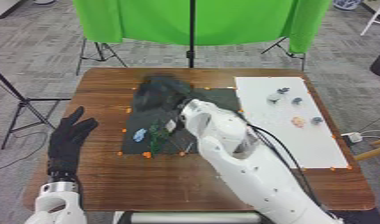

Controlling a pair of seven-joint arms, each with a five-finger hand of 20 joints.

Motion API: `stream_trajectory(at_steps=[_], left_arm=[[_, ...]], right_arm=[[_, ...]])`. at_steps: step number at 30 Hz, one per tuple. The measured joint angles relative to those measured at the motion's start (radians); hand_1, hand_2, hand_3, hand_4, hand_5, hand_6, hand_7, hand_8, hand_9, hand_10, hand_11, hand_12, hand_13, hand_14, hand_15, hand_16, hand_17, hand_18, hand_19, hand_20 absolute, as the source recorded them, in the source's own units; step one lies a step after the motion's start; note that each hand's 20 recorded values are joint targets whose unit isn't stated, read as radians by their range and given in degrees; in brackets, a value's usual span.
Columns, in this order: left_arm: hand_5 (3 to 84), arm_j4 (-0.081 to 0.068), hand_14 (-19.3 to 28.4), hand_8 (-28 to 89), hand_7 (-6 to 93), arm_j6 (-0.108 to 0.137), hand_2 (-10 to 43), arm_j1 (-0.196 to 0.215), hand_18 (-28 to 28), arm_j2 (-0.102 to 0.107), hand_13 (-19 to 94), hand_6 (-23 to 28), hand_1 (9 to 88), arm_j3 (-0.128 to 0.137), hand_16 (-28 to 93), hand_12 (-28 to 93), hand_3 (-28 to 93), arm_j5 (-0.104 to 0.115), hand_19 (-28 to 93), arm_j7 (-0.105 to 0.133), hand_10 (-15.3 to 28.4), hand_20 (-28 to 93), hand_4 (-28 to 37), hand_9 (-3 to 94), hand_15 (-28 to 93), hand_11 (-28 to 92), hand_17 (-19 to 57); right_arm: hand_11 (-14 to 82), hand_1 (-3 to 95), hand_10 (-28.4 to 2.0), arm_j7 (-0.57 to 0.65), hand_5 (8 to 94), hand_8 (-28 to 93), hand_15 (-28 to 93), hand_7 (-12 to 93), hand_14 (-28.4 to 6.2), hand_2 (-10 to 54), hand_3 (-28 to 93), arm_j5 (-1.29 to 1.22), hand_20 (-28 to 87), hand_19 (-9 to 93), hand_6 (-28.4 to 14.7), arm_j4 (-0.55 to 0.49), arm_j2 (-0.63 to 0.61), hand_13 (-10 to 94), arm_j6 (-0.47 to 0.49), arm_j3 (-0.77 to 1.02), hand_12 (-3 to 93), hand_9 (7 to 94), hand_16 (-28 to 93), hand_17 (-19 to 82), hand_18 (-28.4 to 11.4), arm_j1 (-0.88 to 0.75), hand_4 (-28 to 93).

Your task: Arrange flowers

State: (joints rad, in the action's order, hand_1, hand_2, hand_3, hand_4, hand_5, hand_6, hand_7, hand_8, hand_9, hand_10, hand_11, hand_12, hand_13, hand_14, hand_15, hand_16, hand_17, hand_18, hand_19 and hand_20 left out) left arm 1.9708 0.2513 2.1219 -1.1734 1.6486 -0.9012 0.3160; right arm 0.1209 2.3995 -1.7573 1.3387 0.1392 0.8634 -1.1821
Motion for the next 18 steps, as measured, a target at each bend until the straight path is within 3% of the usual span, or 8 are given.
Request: stream_trajectory(at_steps=[2, 4, 8, 12, 18], left_arm=[[42.5, 0.001, 16.2, -4, 8.1, 0.0, 1.4, 0.003, 14.1, 0.0, 38, 4.1, 18.3, 0.004, 7, 17, 68, -0.002, 10, -0.001, 13.7, 26, -28.0, 46.8, 21, 21, 5.7], [42.6, 0.004, 16.3, -4, 8.5, -0.002, 0.9, 0.008, 14.1, -0.001, 38, 4.0, 19.3, 0.009, 7, 17, 67, -0.004, 10, -0.002, 13.7, 26, -27.1, 46.8, 21, 21, 5.7], [42.8, 0.01, 16.2, -4, 9.1, -0.007, 0.5, 0.022, 14.0, -0.003, 38, 3.8, 20.0, 0.017, 7, 17, 67, -0.014, 10, -0.003, 13.8, 26, -25.4, 47.0, 21, 22, 5.7], [42.9, 0.014, 16.2, -4, 9.4, -0.013, 0.4, 0.035, 14.1, -0.009, 38, 3.7, 20.3, 0.021, 7, 17, 67, -0.021, 10, -0.004, 13.6, 26, -25.0, 46.8, 21, 22, 5.6], [42.9, 0.015, 16.2, -4, 9.6, -0.031, 0.5, 0.038, 14.1, -0.015, 38, 3.7, 20.8, 0.022, 7, 17, 67, -0.043, 10, -0.011, 13.6, 26, -24.6, 46.9, 21, 22, 5.6]], right_arm=[[18.5, 36.1, -13.7, 0.026, 59.8, -8, 55, 12, -5.0, -9.5, 59, -0.025, 54, 93, 1.1, -0.086, -0.052, 84, -0.052, 0.077, 21.4, 74.6, 33, 57, -11.9, -0.017, -16], [18.2, 34.6, -14.2, 0.05, 60.0, -8, 55, 11, -5.3, -9.5, 58, -0.024, 53, 93, 0.8, -0.17, -0.103, 85, -0.038, 0.191, 21.4, 74.9, 33, 58, -12.1, -0.046, -14], [18.4, 34.2, -14.6, 0.136, 61.2, -7, 56, 11, -5.1, -9.5, 57, -0.022, 53, 93, 0.5, -0.273, -0.231, 86, 0.131, 0.409, 21.5, 75.9, 32, 58, -12.1, -0.115, -14], [19.4, 34.5, -14.3, 0.209, 63.9, -7, 56, 12, -4.9, -9.5, 57, -0.008, 53, 93, 1.0, -0.225, -0.354, 87, 0.229, 0.528, 21.7, 77.8, 32, 60, -12.0, -0.198, -13], [21.0, 35.1, -13.8, 0.213, 65.6, -8, 57, 13, -4.6, -9.5, 57, 0.112, 54, 93, 1.4, -0.084, -0.364, 88, 0.19, 0.632, 22.3, 79.1, 32, 60, -12.0, -0.348, -13]])
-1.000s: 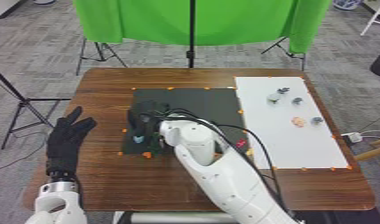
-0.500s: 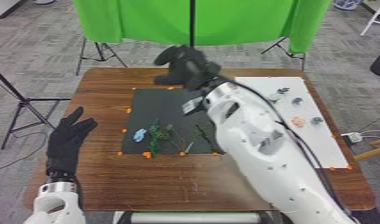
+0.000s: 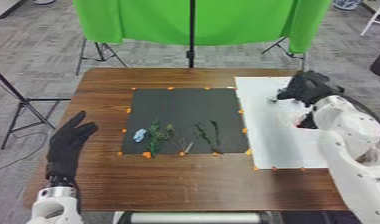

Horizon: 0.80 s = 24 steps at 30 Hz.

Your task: Arrange flowers

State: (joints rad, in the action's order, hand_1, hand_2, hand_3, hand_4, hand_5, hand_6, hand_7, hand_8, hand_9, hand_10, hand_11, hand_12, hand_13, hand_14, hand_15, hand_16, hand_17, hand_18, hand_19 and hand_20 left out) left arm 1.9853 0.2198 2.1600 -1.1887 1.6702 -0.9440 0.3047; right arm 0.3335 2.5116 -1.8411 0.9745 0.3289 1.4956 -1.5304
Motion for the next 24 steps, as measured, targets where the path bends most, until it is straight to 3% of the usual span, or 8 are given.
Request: stream_trajectory(at_steps=[11, 16, 18, 19, 20, 22, 23, 24], left_arm=[[43.0, 0.001, 16.3, -4, 9.6, -0.012, 0.3, 0.0, 14.1, -0.002, 38, 3.6, 21.5, 0.0, 7, 17, 66, -0.012, 10, -0.016, 13.6, 26, -23.7, 47.0, 21, 22, 5.6], [43.1, 0.0, 16.3, -4, 9.7, -0.019, -0.1, -0.001, 14.1, -0.003, 38, 3.6, 21.6, -0.001, 7, 17, 67, -0.014, 10, -0.019, 13.7, 26, -23.1, 47.0, 21, 22, 5.7], [43.0, 0.0, 16.3, -4, 9.6, -0.022, -0.1, -0.001, 14.1, -0.004, 38, 3.6, 21.8, -0.002, 7, 17, 67, -0.014, 10, -0.019, 13.7, 26, -23.0, 47.0, 21, 21, 5.6], [43.0, 0.0, 16.2, -4, 9.6, -0.024, -0.2, -0.001, 14.2, -0.005, 38, 3.5, 21.8, -0.002, 7, 17, 67, -0.014, 10, -0.019, 13.7, 26, -22.9, 47.0, 21, 22, 5.6], [43.0, 0.0, 16.3, -4, 9.6, -0.025, -0.3, -0.001, 14.2, -0.005, 38, 3.5, 21.8, -0.002, 7, 17, 67, -0.014, 10, -0.019, 13.7, 26, -22.7, 47.0, 21, 22, 5.6], [43.0, 0.0, 16.3, -4, 9.6, -0.027, -0.5, -0.001, 14.1, -0.006, 38, 3.6, 21.9, -0.002, 7, 17, 67, -0.014, 10, -0.019, 13.6, 26, -22.6, 47.0, 21, 22, 5.6], [43.0, 0.0, 16.3, -4, 9.6, -0.028, -0.5, 0.0, 14.2, -0.007, 38, 3.6, 21.9, -0.002, 7, 17, 67, -0.014, 10, -0.019, 13.6, 26, -22.5, 46.9, 21, 22, 5.6], [43.1, 0.0, 16.3, -4, 9.6, -0.028, -0.5, 0.0, 14.2, -0.007, 38, 3.6, 21.9, -0.002, 7, 17, 67, -0.014, 10, -0.019, 13.6, 26, -22.5, 46.9, 21, 21, 5.6]], right_arm=[[22.3, 35.2, -13.7, 0.02, 66.0, -8, 57, 13, -3.8, -9.5, 57, 0.052, 55, 93, 1.8, 0.058, 0.05, 89, -0.021, 0.06, 22.6, 80.1, 32, 62, -11.3, -0.115, -13], [24.2, 46.0, -12.4, 0.021, 68.6, -6, 57, 15, -2.7, -9.5, 57, 0.074, 54, 93, 1.6, 0.086, 0.07, 90, -0.068, 0.071, 22.6, 81.4, 33, 63, -10.1, -0.128, -16], [17.0, 58.3, -10.4, 0.021, 70.9, 5, 56, 15, -2.1, -9.5, 43, 0.079, 53, 93, 0.5, 0.102, 0.08, 91, -0.119, 0.072, 32.4, 84.9, 33, 64, -9.6, -0.136, -11], [12.8, 78.4, -9.6, 0.019, 73.2, 10, 56, 15, -1.9, -9.5, 0, 0.08, 53, 93, -0.5, 0.113, 0.086, 92, -0.152, 0.072, 36.1, 87.4, 33, 65, -8.7, -0.141, 20], [10.1, 85.9, -9.1, 0.019, 75.4, 12, 55, 15, -1.5, -9.5, -13, 0.081, 52, 93, -1.6, 0.126, 0.092, 93, -0.19, 0.072, 38.6, 89.7, 33, 66, -8.2, -0.145, 29], [9.0, 87.4, -8.8, 0.018, 77.7, 13, 54, 16, -1.2, -9.5, -8, 0.077, 51, 93, -2.3, 0.148, 0.102, 93, -0.264, 0.071, 39.1, 91.2, 34, 66, -7.7, -0.154, 28], [9.1, 78.0, -8.9, 0.018, 79.1, 14, 54, 17, -1.0, -9.5, 25, 0.073, 50, 93, -2.4, 0.153, 0.106, 94, -0.297, 0.071, 39.4, 91.6, 34, 66, -7.5, -0.157, 4], [9.3, 76.2, -9.0, 0.018, 79.7, 14, 54, 17, -0.9, -9.5, 32, 0.068, 50, 93, -2.4, 0.155, 0.109, 94, -0.317, 0.071, 39.7, 91.7, 35, 66, -7.4, -0.159, -2]])
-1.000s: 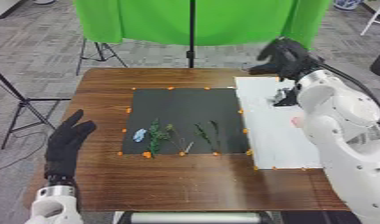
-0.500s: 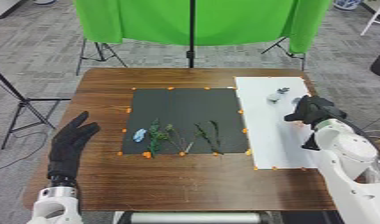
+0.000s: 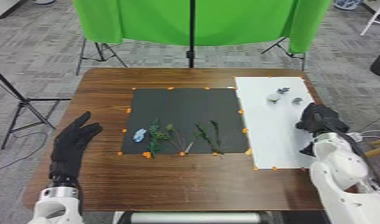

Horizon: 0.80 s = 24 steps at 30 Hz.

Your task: Arrange flowers

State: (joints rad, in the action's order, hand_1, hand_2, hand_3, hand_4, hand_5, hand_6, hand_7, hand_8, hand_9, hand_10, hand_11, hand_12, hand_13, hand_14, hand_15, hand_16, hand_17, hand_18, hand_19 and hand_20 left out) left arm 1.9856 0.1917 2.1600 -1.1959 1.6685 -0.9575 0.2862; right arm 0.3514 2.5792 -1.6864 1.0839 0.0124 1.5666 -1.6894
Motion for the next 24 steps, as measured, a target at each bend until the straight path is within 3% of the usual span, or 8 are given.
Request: stream_trajectory(at_steps=[6, 12, 19, 24], left_arm=[[43.1, 0.0, 16.2, -4, 9.5, 0.0, -0.6, 0.003, 14.2, -0.003, 38, 3.6, 22.1, 0.002, 7, 17, 67, 0.001, 10, 0.002, 13.6, 26, -22.3, 47.0, 21, 21, 5.7], [43.1, 0.001, 16.2, -4, 9.6, 0.0, -0.6, 0.005, 14.2, -0.002, 38, 3.6, 22.2, 0.002, 7, 17, 66, 0.002, 10, 0.002, 13.6, 26, -22.2, 47.0, 21, 21, 5.7], [43.1, 0.001, 16.2, -4, 9.6, 0.0, -0.6, 0.004, 14.3, 0.003, 38, 3.7, 22.2, 0.002, 7, 17, 66, 0.002, 10, 0.001, 13.7, 26, -22.3, 47.0, 21, 21, 5.6], [43.1, 0.001, 16.3, -4, 9.6, 0.0, -0.6, 0.003, 14.2, 0.008, 38, 3.6, 22.3, 0.002, 7, 17, 66, 0.002, 10, 0.001, 13.7, 26, -22.5, 47.1, 21, 21, 5.6]], right_arm=[[9.6, 75.2, -9.6, 0.001, 81.0, 15, 54, 18, -0.5, -9.5, 37, -0.034, 50, 93, -2.6, -0.006, -0.013, 94, 0.008, -0.013, 41.1, 91.6, 35, 67, -7.0, 0.001, -5], [9.8, 74.8, -9.5, 0.005, 81.1, 15, 54, 18, -0.2, -9.5, 38, -0.112, 51, 93, -2.6, -0.058, -0.114, 94, 0.018, -0.121, 41.6, 91.8, 35, 67, -6.9, 0.077, -4], [9.7, 74.5, -9.4, -0.053, 81.2, 15, 54, 18, -0.2, -9.5, 39, -0.238, 51, 93, -2.4, -0.106, -0.188, 94, 0.035, -0.341, 42.1, 91.6, 36, 67, -6.9, 0.389, -5], [9.5, 73.4, -9.1, -0.192, 80.6, 15, 55, 19, -0.3, -9.5, 40, -0.3, 53, 93, -1.5, -0.083, -0.138, 93, 0.132, -0.531, 42.4, 91.5, 36, 67, -7.1, 0.624, -6]])
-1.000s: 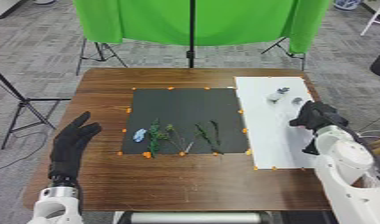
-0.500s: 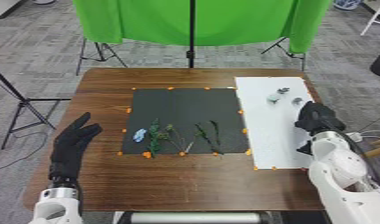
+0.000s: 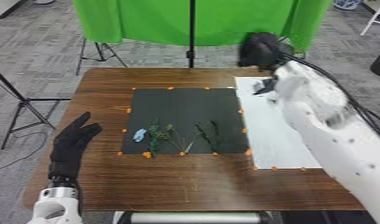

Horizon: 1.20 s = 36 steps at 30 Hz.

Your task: Arrange flowers

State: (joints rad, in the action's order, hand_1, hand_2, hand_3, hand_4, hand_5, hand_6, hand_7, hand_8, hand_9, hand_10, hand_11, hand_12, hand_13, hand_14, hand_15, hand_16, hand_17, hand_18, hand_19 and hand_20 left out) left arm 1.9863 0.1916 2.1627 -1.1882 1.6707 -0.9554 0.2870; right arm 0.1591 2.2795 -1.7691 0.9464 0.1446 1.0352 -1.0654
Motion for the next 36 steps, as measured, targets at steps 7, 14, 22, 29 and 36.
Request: stream_trajectory(at_steps=[7, 14, 22, 29, 36], left_arm=[[43.2, -0.012, 16.3, -4, 9.4, 0.0, 1.7, -0.029, 14.3, 0.006, 38, 3.7, 17.9, -0.024, 7, 17, 66, 0.001, 10, 0.004, 13.7, 26, -26.1, 46.7, 20, 21, 5.9], [43.0, -0.013, 16.7, -4, 5.7, 0.017, 14.1, -0.036, 14.2, 0.015, 38, 4.8, 12.9, -0.034, 6, 16, 55, 0.047, 9, 0.033, 14.0, 26, -28.3, 46.6, 19, 19, 6.1], [43.0, -0.015, 16.6, -4, 6.3, 0.051, 22.1, -0.049, 14.0, 0.02, 38, 4.8, 14.6, -0.056, 6, 16, 52, 0.066, 10, 0.038, 14.1, 26, -28.3, 47.4, 20, 20, 6.2], [42.9, -0.017, 16.6, -4, 6.9, 0.052, 13.2, -0.057, 13.9, 0.021, 38, 4.8, 12.3, -0.058, 6, 17, 55, 0.066, 10, 0.038, 14.0, 26, -28.3, 47.4, 20, 20, 6.0], [42.9, -0.017, 16.6, -4, 7.0, 0.051, 9.9, -0.058, 13.9, 0.021, 38, 4.9, 12.6, -0.056, 6, 17, 58, 0.063, 10, 0.036, 14.1, 26, -28.3, 47.3, 20, 21, 5.9]], right_arm=[[9.4, 72.6, -8.8, -0.141, 80.1, 14, 56, 20, -0.3, -9.5, 41, 0.196, 54, 93, -1.2, 0.141, 0.25, 93, 0.092, -0.156, 42.5, 91.4, 36, 66, -7.1, 0.107, -7], [9.3, 71.7, -8.3, -0.151, 79.6, 14, 57, 20, -0.2, -9.5, 43, 0.326, 54, 93, -1.0, 0.264, 0.475, 93, 0.172, -0.185, 42.2, 91.2, 36, 66, -7.4, 0.041, -8], [9.3, 70.2, -7.9, -0.252, 79.0, 13, 57, 20, -0.2, -9.5, 44, 0.601, 55, 93, -0.9, 0.434, 0.654, 93, 0.18, -0.102, 41.9, 91.1, 36, 67, -7.4, -0.018, -9], [8.4, 65.0, -8.1, -0.262, 76.6, 11, 57, 17, -0.5, -9.5, 44, 0.641, 55, 93, -0.5, 0.466, 0.719, 92, 0.171, -0.068, 40.4, 90.2, 35, 66, -7.6, -0.033, -10], [8.3, 64.0, -8.3, -0.281, 75.4, 11, 57, 17, -0.7, -9.5, 44, 0.644, 55, 93, 0.4, 0.489, 0.749, 92, 0.171, -0.023, 40.4, 90.0, 35, 66, -7.9, -0.036, -10]])
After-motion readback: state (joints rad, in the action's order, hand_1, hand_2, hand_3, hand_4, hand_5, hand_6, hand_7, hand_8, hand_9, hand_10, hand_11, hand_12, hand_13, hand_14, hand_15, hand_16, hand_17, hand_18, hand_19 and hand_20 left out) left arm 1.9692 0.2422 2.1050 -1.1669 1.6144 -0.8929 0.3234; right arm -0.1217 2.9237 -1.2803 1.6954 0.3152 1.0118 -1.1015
